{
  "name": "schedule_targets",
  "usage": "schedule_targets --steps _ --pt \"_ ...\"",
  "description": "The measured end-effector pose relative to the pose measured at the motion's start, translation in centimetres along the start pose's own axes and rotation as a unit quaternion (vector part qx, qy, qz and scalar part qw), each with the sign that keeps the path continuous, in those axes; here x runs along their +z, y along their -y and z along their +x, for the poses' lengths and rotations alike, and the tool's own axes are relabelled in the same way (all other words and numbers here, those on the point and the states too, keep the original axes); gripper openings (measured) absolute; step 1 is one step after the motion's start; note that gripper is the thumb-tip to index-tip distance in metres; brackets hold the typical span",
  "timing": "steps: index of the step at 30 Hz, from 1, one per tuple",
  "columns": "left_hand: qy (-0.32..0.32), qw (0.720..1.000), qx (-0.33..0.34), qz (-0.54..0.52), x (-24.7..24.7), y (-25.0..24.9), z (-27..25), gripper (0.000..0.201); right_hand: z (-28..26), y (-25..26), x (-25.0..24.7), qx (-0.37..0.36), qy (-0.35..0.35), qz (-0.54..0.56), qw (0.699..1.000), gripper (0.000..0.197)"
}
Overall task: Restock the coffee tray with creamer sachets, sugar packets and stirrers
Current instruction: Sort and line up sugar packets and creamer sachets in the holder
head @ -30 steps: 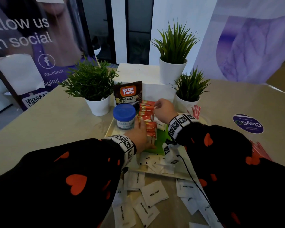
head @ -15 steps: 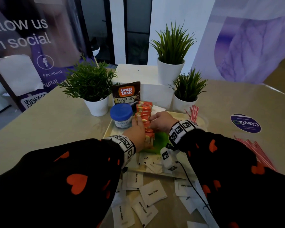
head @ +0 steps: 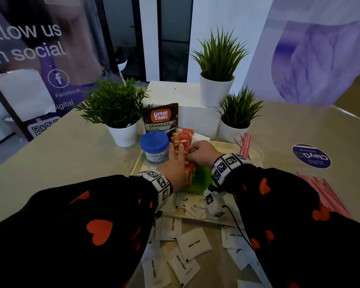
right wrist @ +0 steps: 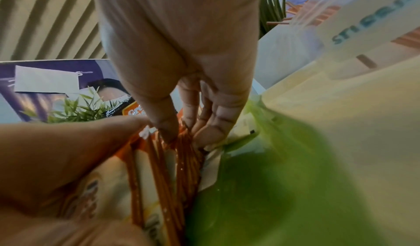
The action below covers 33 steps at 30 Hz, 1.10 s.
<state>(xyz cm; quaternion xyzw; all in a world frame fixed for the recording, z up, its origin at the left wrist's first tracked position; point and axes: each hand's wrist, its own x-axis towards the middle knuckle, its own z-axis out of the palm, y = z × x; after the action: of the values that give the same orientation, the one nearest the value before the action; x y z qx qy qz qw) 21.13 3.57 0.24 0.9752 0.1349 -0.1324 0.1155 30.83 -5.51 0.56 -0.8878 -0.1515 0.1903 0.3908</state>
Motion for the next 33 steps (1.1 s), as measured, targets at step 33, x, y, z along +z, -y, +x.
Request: schedule_targets --steps 33 --pt "0.061 0.998 0.006 -0.034 -0.2 -0.1 -0.2 0.13 1.9 0.5 2.2 0.026 -0.029 0.312 0.949 0.04"
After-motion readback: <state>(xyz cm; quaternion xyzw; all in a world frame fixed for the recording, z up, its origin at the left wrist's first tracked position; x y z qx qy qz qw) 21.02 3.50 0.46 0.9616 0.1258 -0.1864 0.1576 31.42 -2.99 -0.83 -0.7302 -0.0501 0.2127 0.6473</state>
